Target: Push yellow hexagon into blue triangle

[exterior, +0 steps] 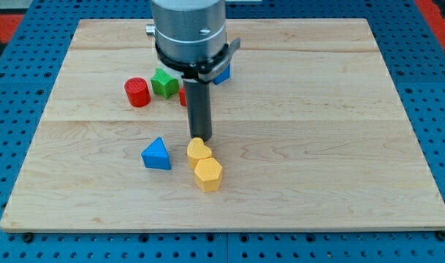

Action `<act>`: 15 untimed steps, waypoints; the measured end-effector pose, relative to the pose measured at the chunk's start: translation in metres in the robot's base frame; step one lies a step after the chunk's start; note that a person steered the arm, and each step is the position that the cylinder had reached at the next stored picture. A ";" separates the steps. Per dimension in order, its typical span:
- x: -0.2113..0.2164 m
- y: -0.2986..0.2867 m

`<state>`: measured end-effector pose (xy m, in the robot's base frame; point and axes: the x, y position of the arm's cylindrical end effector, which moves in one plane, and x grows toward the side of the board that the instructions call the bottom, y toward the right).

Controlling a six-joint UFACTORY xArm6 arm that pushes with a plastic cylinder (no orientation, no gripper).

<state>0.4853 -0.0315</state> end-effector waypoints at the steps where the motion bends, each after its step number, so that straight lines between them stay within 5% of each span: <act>1: 0.034 0.013; 3: -0.019 0.018; 4: -0.020 -0.064; 5: -0.011 -0.088; 9: 0.037 -0.044; 10: 0.007 -0.074; 11: -0.001 -0.062; 12: -0.043 0.000; 13: -0.037 0.087; 15: 0.063 0.175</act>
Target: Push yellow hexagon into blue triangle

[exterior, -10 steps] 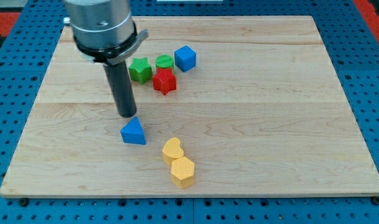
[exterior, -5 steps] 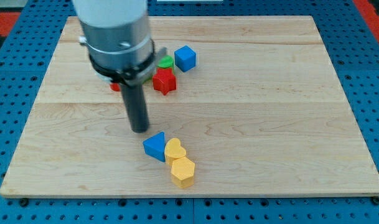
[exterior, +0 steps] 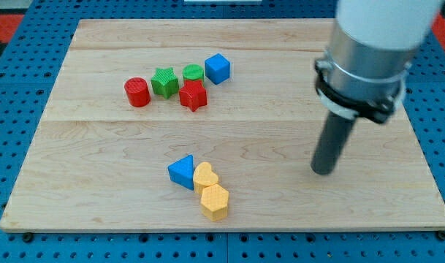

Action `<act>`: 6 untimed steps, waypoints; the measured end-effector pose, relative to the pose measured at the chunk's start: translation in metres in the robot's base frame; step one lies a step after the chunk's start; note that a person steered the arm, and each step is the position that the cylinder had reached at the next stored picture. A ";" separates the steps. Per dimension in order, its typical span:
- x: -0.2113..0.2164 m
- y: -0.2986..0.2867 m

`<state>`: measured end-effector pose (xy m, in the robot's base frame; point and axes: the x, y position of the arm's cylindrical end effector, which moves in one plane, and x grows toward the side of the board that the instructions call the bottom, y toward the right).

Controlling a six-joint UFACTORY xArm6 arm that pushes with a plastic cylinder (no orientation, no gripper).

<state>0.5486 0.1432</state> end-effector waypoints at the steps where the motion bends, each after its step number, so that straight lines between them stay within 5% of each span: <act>1: 0.050 -0.007; 6: 0.066 -0.141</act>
